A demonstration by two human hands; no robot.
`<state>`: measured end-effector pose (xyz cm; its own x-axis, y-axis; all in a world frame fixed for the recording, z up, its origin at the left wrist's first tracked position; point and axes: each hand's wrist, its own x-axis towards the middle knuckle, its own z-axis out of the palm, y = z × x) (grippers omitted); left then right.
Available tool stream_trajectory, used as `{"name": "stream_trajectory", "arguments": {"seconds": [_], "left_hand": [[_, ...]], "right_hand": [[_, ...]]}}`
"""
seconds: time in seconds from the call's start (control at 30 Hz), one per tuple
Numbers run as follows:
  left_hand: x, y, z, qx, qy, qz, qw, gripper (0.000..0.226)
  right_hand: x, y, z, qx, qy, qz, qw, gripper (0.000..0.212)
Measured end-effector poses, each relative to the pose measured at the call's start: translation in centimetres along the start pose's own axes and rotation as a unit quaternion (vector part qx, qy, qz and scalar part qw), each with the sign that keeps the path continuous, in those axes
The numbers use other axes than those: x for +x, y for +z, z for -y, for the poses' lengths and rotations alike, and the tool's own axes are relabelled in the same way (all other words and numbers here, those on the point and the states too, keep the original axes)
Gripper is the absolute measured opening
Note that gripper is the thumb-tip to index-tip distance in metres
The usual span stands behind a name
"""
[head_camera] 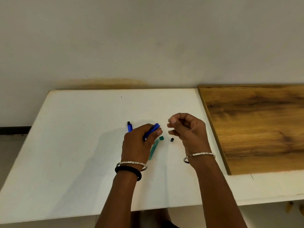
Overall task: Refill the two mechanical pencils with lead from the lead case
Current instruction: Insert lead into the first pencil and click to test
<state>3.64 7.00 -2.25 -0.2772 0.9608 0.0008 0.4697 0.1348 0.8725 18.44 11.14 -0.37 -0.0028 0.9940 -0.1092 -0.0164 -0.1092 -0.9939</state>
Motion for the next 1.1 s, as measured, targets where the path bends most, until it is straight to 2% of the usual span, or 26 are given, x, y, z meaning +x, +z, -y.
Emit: {"name": "stream_trajectory", "arguments": {"seconds": [0.2,0.77,0.93,0.97,1.03,1.1], "left_hand": [[0.0,-0.1,-0.1,0.025,0.028,0.006,0.999,0.036],[0.0,-0.1,0.1,0.039,0.027,0.026,0.999,0.033],[0.1,-0.2,-0.1,0.027,0.024,0.027,0.999,0.028],[0.1,-0.2,-0.1,0.022,0.021,0.024,0.999,0.028],[0.1,-0.1,-0.1,0.008,0.010,0.015,1.000,0.029],[0.0,-0.1,0.0,-0.003,0.002,0.010,1.000,0.029]], "right_hand": [[0.0,0.9,-0.2,0.033,-0.008,0.063,0.997,0.010],[-0.2,0.8,-0.1,-0.051,-0.025,0.075,0.996,0.006],[-0.1,0.4,0.1,0.015,0.021,0.088,0.996,0.010],[0.0,0.2,0.1,0.018,0.031,0.077,0.996,0.011],[0.3,-0.5,-0.3,-0.014,0.039,0.000,0.999,0.006],[0.6,-1.5,-1.1,-0.135,0.028,-0.100,0.985,0.002]]}}
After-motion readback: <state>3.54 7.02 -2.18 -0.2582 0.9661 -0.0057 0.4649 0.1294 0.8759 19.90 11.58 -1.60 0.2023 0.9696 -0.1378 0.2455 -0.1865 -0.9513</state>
